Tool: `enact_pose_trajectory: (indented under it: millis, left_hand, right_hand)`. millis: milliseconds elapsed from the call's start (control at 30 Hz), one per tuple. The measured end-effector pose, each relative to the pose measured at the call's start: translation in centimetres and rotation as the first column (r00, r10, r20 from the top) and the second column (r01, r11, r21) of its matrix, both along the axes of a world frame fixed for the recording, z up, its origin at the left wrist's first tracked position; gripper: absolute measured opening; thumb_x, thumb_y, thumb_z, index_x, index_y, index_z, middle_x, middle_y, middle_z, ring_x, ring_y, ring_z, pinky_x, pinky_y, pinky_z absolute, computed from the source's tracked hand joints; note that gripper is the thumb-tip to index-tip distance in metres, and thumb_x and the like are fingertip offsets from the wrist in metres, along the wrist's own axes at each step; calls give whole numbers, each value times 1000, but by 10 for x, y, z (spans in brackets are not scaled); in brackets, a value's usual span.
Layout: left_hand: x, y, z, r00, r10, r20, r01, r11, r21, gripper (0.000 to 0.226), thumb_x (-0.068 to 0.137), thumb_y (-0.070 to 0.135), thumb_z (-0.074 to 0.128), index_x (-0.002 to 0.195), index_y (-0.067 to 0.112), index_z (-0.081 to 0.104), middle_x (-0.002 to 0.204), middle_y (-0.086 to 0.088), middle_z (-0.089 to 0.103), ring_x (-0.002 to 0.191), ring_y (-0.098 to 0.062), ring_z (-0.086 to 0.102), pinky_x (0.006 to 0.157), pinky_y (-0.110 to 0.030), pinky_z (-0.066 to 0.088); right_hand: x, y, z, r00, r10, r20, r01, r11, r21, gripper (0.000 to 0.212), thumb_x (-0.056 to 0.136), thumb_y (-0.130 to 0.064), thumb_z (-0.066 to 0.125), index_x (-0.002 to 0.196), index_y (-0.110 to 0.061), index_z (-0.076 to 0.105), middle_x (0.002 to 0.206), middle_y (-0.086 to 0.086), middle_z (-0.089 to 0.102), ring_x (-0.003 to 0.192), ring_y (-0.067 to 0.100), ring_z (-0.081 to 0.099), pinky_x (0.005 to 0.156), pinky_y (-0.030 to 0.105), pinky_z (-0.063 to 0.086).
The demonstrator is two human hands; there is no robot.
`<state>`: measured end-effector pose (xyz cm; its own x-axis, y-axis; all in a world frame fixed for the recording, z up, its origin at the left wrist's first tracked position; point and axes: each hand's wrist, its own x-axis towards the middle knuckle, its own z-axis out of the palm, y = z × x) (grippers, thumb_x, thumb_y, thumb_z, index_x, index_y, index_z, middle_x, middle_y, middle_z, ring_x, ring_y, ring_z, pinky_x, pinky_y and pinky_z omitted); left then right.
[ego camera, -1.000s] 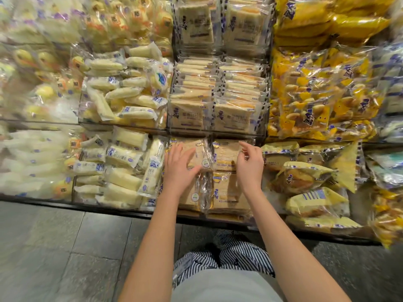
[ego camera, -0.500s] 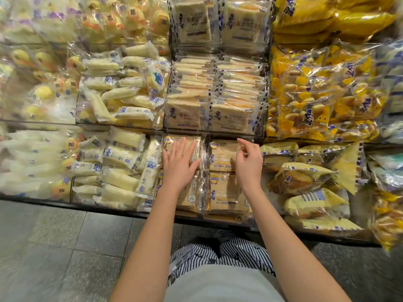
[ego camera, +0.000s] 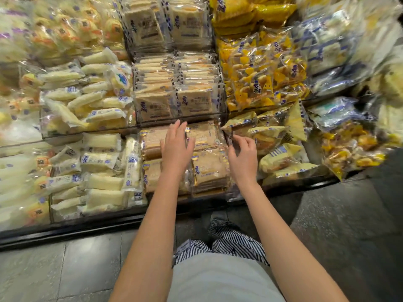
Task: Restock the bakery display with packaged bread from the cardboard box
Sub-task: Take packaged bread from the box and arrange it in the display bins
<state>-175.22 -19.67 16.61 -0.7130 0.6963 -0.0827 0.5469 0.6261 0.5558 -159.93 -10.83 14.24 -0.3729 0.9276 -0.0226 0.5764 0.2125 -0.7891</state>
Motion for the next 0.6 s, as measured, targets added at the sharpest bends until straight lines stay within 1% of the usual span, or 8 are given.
enact_pose_trajectory:
  millis: [67, 133, 233, 267, 300, 367, 467, 600]
  left_hand:
    - [19, -2, -3, 995, -90, -39, 91, 995, 34, 54, 102, 34, 46, 152, 19, 32, 161, 0, 26, 149, -19, 19, 121, -54, 16]
    - [44, -5, -10, 980, -194, -46, 198, 977, 82, 52, 101, 30, 49, 149, 16, 37, 158, -3, 33, 146, -20, 26, 119, -52, 22]
    - [85, -12, -23, 945, -326, 0, 323, 937, 134, 48, 99, 22, 52, 146, 13, 43, 155, -5, 37, 146, -20, 27, 122, -41, 19]
    - [98, -14, -28, 933, -359, 19, 353, 926, 136, 47, 99, 20, 52, 145, 12, 45, 155, -5, 37, 146, -19, 27, 122, -38, 18]
    - [112, -15, -32, 920, -390, 36, 383, 915, 129, 47, 99, 20, 53, 145, 12, 45, 155, -5, 37, 146, -19, 27, 122, -38, 18]
    - [136, -14, -38, 889, -455, 48, 449, 888, 95, 47, 98, 20, 54, 144, 13, 45, 155, -5, 38, 147, -21, 26, 121, -44, 21]
    - [180, -4, -36, 836, -549, 6, 547, 834, 75, 47, 97, 23, 55, 143, 17, 47, 152, -3, 41, 147, -21, 27, 116, -56, 26]
    - [250, 21, -23, 736, -675, -40, 676, 733, 79, 46, 97, 24, 54, 143, 17, 48, 148, -3, 44, 141, -22, 35, 112, -59, 30]
  right_hand:
    - [26, -14, -2, 998, -63, 26, 63, 998, 0, 38, 98, -21, 53, 135, -14, 54, 132, 4, 46, 120, 21, 48, 102, 39, 45]
    - [57, -32, -5, 990, -134, 53, 133, 991, 12, 38, 98, -22, 54, 135, -13, 54, 133, 6, 47, 124, 23, 45, 105, 40, 42]
    - [110, -61, -9, 965, -243, 100, 244, 970, 5, 38, 98, -24, 54, 135, -13, 55, 137, 8, 45, 129, 25, 40, 108, 36, 34]
    - [127, -69, -10, 952, -281, 121, 284, 959, -8, 39, 99, -25, 53, 136, -14, 54, 138, 7, 44, 130, 24, 38, 110, 37, 34]
    - [144, -76, -11, 938, -320, 136, 325, 945, -22, 39, 99, -27, 52, 137, -16, 53, 139, 6, 43, 131, 23, 38, 110, 39, 35]
    - [177, -86, -14, 906, -396, 148, 404, 914, -32, 39, 100, -29, 52, 137, -18, 53, 139, 5, 43, 130, 23, 39, 109, 43, 37]
    - [227, -96, -12, 842, -518, 149, 528, 848, -36, 40, 99, -29, 52, 137, -16, 53, 138, 6, 43, 129, 24, 40, 109, 43, 37]
    - [287, -102, -12, 750, -647, 138, 657, 752, -52, 41, 99, -25, 54, 138, -12, 52, 139, 9, 43, 131, 24, 38, 110, 37, 33]
